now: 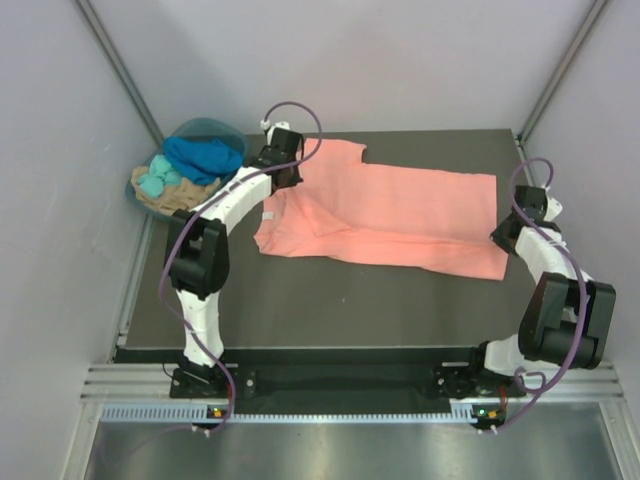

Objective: Fold and stack the t-shirts
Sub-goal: Fold the tshirt

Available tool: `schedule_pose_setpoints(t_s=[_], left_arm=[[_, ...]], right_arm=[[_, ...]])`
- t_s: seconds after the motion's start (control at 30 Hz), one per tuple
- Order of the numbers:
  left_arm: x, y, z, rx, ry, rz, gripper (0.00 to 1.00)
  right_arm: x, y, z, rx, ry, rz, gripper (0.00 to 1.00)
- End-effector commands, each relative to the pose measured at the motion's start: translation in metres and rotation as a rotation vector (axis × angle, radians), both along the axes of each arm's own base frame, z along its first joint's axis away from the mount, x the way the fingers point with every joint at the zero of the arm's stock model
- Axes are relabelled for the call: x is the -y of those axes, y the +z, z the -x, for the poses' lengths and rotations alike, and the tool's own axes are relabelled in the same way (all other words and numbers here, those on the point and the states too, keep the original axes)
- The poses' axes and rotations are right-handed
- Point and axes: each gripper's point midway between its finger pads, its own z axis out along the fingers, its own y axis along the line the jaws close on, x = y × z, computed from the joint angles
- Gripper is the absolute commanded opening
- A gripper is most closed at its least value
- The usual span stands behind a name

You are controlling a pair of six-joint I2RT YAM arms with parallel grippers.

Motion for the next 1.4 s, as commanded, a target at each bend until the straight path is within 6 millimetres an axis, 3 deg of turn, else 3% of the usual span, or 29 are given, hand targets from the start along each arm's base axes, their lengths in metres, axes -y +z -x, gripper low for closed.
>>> schedule_pose_setpoints(t_s=[0.0,0.4,0.6,0.87,1.17,1.37], left_arm=[[-0.010,0.029,-0.010,0.070,0.067,0.010,0.00],[0.012,0.028,-0.026,0.113,-0.031,0.071,0.00],[0.025,0.017,-0.035,0.099,-0.095,0.076,0.00],[0.028,-0.018,-0.046,0.031,-0.108,0.040,0.00],[0.023,-0.023,-0.060,0.016,-0.064,0.006,0.00],[0.039,-0.026,-0.066,0.025,-0.133,0.042,0.00]], right_arm=[[0.017,0.020,-0.012,0.066,-0.030,0.054,0.00],[0.008,0.018,-0.033,0.132,0.033,0.008,0.00],[0.002,0.008,-0.047,0.101,0.094,-0.024,0.00],[0.014,-0.008,-0.035,-0.005,0.043,0.014,0.00],[0.028,-0.018,-0.018,-0.066,-0.025,0.056,0.00],[0.026,-0.016,-0.021,-0.059,-0.018,0.048,0.00]])
